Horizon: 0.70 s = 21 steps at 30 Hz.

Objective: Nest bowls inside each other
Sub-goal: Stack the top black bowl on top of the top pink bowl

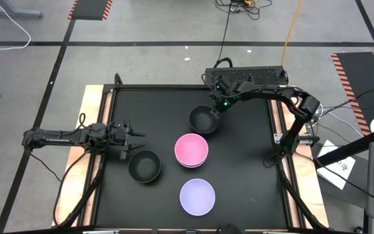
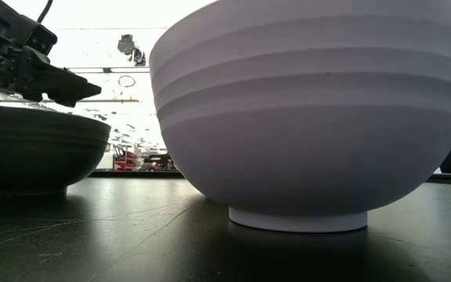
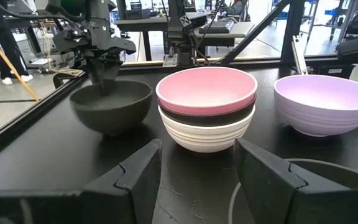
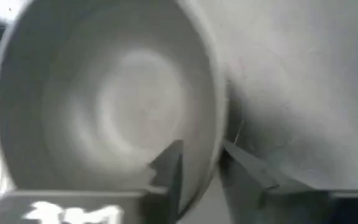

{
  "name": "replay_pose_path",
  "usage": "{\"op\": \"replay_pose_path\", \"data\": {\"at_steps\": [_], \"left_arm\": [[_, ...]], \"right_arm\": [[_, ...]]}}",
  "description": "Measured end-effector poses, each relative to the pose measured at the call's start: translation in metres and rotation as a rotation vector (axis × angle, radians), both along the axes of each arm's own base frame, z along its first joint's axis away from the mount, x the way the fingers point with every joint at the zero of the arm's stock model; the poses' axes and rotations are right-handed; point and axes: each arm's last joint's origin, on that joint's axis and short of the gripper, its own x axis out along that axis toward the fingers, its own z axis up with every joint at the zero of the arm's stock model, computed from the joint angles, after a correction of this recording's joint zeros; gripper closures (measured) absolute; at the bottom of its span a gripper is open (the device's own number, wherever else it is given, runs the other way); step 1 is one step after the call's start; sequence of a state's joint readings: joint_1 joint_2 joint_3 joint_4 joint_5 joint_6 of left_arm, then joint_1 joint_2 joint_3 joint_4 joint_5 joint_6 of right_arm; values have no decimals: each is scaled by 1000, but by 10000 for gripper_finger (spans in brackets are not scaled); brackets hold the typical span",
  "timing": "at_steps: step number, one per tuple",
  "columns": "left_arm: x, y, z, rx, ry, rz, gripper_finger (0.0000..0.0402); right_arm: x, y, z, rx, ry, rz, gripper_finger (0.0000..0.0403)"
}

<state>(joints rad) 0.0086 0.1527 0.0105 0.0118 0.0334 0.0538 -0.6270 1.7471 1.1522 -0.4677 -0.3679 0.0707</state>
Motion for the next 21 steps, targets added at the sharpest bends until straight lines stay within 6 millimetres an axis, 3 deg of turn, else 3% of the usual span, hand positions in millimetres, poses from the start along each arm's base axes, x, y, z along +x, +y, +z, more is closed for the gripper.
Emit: {"op": "replay_pose_path", "data": {"at_steps": [4, 14, 21], "left_arm": [[0, 0, 0, -4, 0, 0, 199], [0, 0, 0, -11, 0, 1, 199], [0, 0, 0, -16, 0, 1, 199]], "right_arm": [[-1, -1, 0, -26, -1, 40, 393], [1, -5, 4, -66, -58, 57, 400], [-5, -1, 40, -130, -194, 77, 401]]}}
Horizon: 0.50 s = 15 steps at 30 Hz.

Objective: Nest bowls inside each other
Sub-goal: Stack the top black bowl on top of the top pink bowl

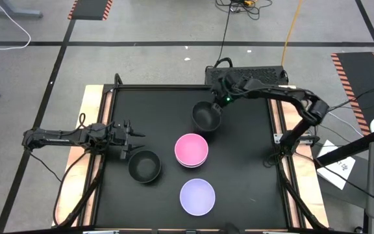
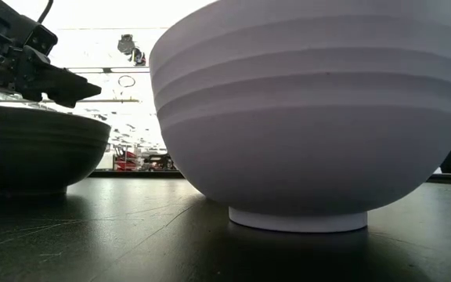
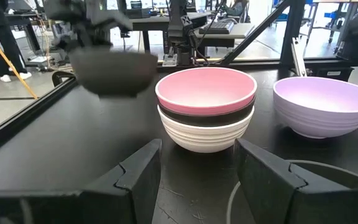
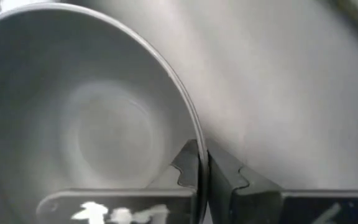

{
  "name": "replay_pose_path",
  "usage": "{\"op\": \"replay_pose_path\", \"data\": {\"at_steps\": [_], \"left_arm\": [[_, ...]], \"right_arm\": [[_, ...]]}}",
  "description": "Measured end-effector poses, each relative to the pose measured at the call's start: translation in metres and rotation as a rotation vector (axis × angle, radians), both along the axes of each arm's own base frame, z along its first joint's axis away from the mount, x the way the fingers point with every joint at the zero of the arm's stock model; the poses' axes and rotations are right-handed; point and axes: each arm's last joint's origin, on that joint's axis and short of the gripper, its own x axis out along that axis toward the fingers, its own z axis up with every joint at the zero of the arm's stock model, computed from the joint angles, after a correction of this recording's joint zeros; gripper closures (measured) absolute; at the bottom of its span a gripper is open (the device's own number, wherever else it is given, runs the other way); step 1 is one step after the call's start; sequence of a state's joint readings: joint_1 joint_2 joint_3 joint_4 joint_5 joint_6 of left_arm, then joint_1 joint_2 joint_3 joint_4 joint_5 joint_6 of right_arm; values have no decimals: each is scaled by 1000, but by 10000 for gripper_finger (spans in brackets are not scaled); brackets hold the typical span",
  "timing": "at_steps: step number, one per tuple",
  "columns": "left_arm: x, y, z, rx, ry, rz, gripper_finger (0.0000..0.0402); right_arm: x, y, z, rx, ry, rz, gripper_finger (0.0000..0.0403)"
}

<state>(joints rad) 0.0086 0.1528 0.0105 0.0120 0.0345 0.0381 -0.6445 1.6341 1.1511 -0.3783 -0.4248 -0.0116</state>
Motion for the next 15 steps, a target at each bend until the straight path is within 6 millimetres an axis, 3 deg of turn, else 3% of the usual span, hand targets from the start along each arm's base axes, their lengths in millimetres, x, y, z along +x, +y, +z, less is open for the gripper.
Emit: {"op": "replay_pose_path", "data": {"at_steps": [5, 9, 15], "left_arm": [[0, 0, 0, -3, 0, 0, 199], [0, 0, 0, 2, 0, 0, 199], [0, 0, 0, 3, 0, 2, 199]], "right_arm": [[-10, 14, 39, -13, -146, 52, 402], [-13, 37, 65, -31, -229, 121, 402], [1, 74, 81, 5, -327, 235, 402]]}}
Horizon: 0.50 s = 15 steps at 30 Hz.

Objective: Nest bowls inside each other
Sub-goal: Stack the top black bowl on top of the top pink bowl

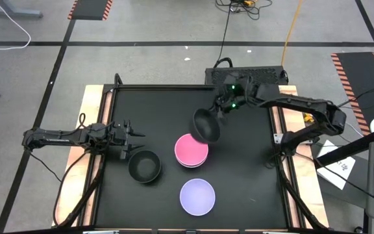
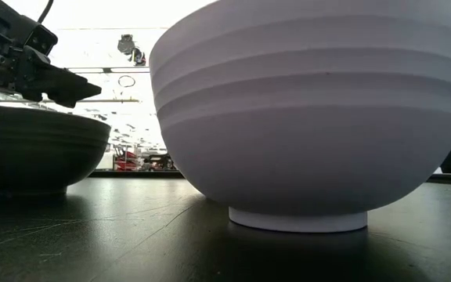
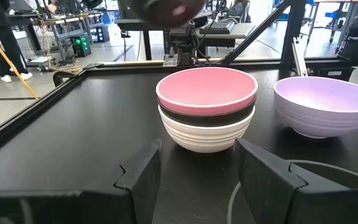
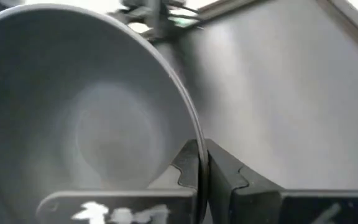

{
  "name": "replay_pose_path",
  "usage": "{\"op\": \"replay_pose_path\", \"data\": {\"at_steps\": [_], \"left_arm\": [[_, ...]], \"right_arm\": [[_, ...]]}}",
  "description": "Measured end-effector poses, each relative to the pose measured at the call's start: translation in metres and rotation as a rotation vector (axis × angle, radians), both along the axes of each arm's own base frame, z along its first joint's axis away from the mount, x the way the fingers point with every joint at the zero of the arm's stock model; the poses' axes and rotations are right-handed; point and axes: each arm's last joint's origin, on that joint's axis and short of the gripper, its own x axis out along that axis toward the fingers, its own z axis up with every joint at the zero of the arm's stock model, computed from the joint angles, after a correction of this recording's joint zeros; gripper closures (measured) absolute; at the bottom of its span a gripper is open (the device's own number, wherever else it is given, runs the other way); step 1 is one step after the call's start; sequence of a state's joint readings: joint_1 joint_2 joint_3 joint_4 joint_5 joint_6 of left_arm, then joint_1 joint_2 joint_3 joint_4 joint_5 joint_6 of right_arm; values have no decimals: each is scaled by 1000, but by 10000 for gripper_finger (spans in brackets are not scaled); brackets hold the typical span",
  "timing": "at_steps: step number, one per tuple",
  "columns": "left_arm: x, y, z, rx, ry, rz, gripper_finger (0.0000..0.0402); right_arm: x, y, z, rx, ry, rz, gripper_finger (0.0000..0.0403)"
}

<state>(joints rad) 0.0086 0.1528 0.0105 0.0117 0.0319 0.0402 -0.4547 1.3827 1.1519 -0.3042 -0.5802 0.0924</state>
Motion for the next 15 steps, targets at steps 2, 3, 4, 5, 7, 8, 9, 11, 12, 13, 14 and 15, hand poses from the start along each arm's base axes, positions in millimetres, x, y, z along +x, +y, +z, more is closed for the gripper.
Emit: {"op": "replay_pose_path", "data": {"at_steps": [2, 3, 4, 5, 7, 8, 9, 11, 12, 13, 14, 15], "left_arm": [[0, 0, 0, 0, 0, 2, 199], [0, 0, 0, 0, -1, 5, 199], [0, 0, 0, 0, -1, 6, 199], [0, 0, 0, -1, -1, 6, 199], [0, 0, 0, -8, -1, 7, 199], [0, 0, 0, -10, -1, 8, 199], [0, 0, 0, -12, -1, 8, 199], [0, 0, 0, -14, -2, 8, 199], [0, 0, 0, -13, -4, 8, 199], [0, 0, 1, -14, -5, 9, 199], [0, 0, 0, -14, -5, 9, 199], [0, 0, 0, -14, -5, 9, 199]], "right_arm": [[7, 12, 3, 8, -27, 34, 402], [10, 17, 4, 11, -38, 50, 402], [12, 22, 5, 17, -41, 65, 402], [14, 27, 7, 23, -38, 78, 402], [19, 35, 11, 32, -33, 103, 402], [22, 38, 13, 36, -29, 113, 402], [24, 41, 15, 40, -15, 124, 402], [33, 46, 19, 44, 4, 147, 402], [38, 47, 20, 43, 13, 156, 402], [42, 49, 19, 46, 38, 164, 402], [47, 49, 18, 42, 72, 161, 402], [52, 49, 17, 21, 109, 146, 402]]}}
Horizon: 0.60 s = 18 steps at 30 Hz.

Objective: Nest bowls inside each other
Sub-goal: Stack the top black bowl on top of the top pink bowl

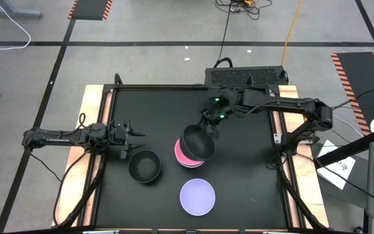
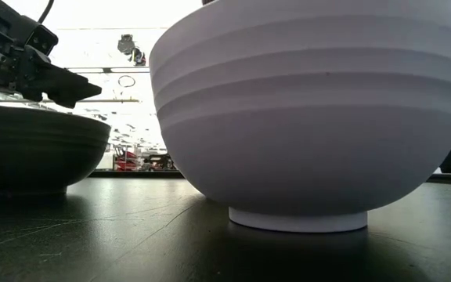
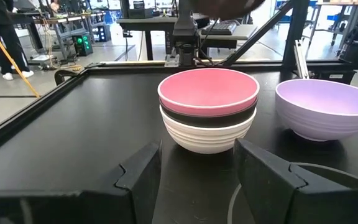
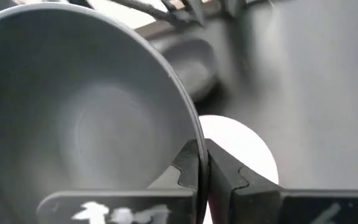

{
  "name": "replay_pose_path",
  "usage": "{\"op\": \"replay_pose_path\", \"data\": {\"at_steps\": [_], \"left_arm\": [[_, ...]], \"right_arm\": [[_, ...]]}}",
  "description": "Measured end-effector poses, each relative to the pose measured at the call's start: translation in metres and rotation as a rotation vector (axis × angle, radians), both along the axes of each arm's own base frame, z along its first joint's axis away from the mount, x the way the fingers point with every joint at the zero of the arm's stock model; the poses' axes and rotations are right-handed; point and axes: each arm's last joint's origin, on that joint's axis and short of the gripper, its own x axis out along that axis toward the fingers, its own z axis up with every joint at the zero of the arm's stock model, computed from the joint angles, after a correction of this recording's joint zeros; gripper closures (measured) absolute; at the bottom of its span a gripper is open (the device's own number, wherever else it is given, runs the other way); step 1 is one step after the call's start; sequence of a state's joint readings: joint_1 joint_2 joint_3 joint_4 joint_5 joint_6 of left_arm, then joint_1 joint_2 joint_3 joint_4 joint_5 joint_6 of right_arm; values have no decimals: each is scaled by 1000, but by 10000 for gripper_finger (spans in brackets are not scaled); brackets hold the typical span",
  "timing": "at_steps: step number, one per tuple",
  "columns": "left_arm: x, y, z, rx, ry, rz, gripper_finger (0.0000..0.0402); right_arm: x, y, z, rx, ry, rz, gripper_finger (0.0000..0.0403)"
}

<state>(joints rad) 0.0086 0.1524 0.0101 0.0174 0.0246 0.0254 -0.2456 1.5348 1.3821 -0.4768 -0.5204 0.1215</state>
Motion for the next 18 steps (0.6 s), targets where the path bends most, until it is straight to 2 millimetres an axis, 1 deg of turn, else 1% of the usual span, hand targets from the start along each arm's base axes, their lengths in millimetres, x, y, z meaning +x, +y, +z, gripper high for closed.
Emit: {"op": "replay_pose_path", "data": {"at_steps": [4, 6, 10, 13, 18], "left_arm": [[0, 0, 0, -2, -1, 1, 199], [0, 0, 0, -6, -1, 2, 199], [0, 0, 0, -9, -1, 3, 199], [0, 0, 0, -8, -1, 2, 199], [0, 0, 0, -4, 0, 2, 199]], "right_arm": [[11, -1, -2, -179, 174, -70, 403], [16, -1, -5, -237, 224, -89, 403], [25, 2, -8, -257, 244, -80, 403], [27, 4, -9, -254, 292, -62, 403], [35, 8, -13, -249, 345, -37, 403]]}}
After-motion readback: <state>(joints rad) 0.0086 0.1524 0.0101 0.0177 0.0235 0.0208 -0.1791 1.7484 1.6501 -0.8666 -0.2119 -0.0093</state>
